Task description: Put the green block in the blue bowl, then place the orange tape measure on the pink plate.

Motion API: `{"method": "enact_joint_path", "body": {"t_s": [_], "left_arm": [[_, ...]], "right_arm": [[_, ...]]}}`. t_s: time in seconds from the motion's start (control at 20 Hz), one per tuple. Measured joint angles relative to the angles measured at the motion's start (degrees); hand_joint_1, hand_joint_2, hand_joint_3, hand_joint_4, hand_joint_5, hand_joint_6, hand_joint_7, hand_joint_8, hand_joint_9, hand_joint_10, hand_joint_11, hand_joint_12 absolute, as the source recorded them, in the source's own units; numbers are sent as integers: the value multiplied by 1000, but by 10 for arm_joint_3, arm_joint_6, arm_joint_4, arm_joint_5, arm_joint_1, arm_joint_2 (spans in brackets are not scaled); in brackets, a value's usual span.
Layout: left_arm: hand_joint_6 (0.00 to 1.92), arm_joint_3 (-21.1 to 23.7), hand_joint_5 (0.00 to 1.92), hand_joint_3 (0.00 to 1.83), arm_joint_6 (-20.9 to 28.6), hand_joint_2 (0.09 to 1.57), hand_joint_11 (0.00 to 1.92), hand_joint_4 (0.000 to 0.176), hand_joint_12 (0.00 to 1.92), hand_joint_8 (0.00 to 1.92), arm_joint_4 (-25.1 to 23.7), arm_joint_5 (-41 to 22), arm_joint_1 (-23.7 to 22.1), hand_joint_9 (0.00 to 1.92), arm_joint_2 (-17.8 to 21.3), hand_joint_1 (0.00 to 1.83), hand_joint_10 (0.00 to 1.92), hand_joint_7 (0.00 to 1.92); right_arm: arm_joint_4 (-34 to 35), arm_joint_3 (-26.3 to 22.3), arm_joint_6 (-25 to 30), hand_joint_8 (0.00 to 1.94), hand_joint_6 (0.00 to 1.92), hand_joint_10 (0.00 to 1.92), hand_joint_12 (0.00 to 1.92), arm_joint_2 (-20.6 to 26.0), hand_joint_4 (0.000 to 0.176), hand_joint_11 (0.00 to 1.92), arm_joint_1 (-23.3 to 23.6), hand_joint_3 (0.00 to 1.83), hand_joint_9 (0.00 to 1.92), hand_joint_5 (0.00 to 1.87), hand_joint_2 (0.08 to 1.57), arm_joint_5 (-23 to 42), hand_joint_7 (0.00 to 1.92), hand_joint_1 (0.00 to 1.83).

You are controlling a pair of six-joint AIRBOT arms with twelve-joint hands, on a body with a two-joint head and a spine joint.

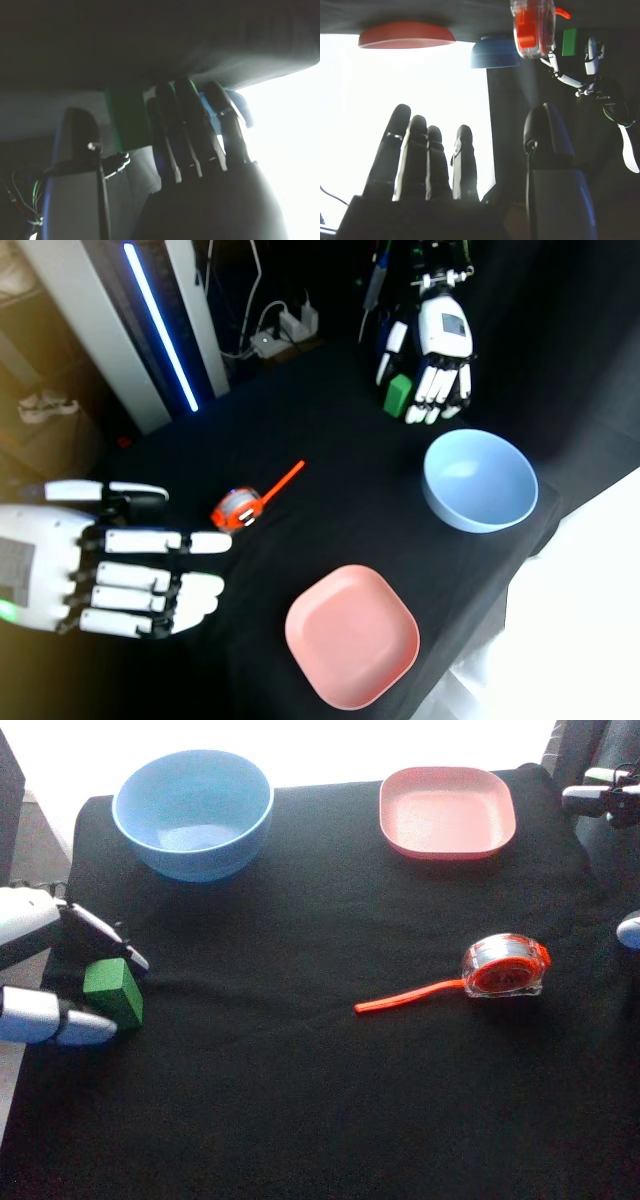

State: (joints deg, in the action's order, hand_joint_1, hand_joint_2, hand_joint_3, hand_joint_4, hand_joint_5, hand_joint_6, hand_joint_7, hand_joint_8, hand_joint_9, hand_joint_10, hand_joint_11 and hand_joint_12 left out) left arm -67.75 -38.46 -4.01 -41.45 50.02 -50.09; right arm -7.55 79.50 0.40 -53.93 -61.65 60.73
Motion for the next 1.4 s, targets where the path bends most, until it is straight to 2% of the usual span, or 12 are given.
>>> {"method": "enact_joint_path", "body": {"t_s": [0.05,0.15,0.35,0.45,0.55,0.65,0.9,0.95,1.0,1.2,1.25,1.4], "left_arm": [[647,-2,1021,6,1,1103,473,0,1751,978,5,-1,-4,750,-3,1216,1121,1030],[676,-4,997,0,4,1127,538,0,1706,1267,7,-2,-4,779,-7,1256,1175,957],[469,-4,1141,0,4,1089,750,0,1457,1196,9,-9,-5,932,-8,1273,980,994],[550,-4,1089,0,2,1115,718,0,1478,1304,11,-21,-5,855,-8,1263,1099,929],[494,2,1142,0,0,1092,690,0,1423,1216,14,-37,-8,898,-2,1266,972,971],[442,7,1168,0,1,1080,450,0,1468,1163,14,-71,-20,850,7,1275,969,1007],[260,-2,1264,0,-59,1075,655,0,1596,1200,48,-136,-99,892,9,1275,1090,982],[245,-27,1266,0,-64,1081,634,0,1685,1234,53,-125,-132,860,-11,1273,1174,964],[630,-67,1138,0,-67,1075,548,0,1488,983,63,-84,-175,875,-42,1243,853,1036],[591,-165,1198,0,-68,1040,554,33,1327,774,61,49,-267,1073,-127,1252,365,1124],[437,-186,1221,0,-68,1061,701,0,1373,1017,55,84,-277,1079,-146,1256,521,1038],[761,-228,1033,0,-68,1083,636,0,1277,948,38,178,-289,1048,-189,1242,471,1083]], "right_arm": [[0,0,0,6,7,7,895,0,81,0,0,2,228,333,1014,0,124,891],[0,0,0,3,2,1,846,-1,87,0,0,2,222,338,1022,0,137,872],[0,0,1,4,2,4,848,-1,91,1,0,2,242,355,1026,0,165,817],[0,0,1,5,3,4,848,-2,84,2,0,2,246,360,1030,0,173,835],[0,0,2,4,2,1,817,-3,89,0,0,3,239,365,1042,0,178,827],[-1,0,2,2,0,1,796,-4,98,0,0,2,238,360,1048,0,186,792],[0,2,2,2,1,4,856,-6,67,0,0,0,269,383,1050,-1,224,847],[0,3,2,2,3,1,825,-7,61,0,0,0,264,395,1043,-2,229,867],[0,7,3,2,3,3,823,-11,52,0,0,0,269,410,1035,-1,235,894],[0,16,9,1,0,4,883,-20,53,0,0,1,283,409,1039,0,240,862],[-1,21,12,0,0,3,893,-23,73,0,0,2,284,397,1041,0,234,842],[-2,27,14,1,2,2,879,-27,42,0,0,0,272,416,1039,-2,234,896]]}}
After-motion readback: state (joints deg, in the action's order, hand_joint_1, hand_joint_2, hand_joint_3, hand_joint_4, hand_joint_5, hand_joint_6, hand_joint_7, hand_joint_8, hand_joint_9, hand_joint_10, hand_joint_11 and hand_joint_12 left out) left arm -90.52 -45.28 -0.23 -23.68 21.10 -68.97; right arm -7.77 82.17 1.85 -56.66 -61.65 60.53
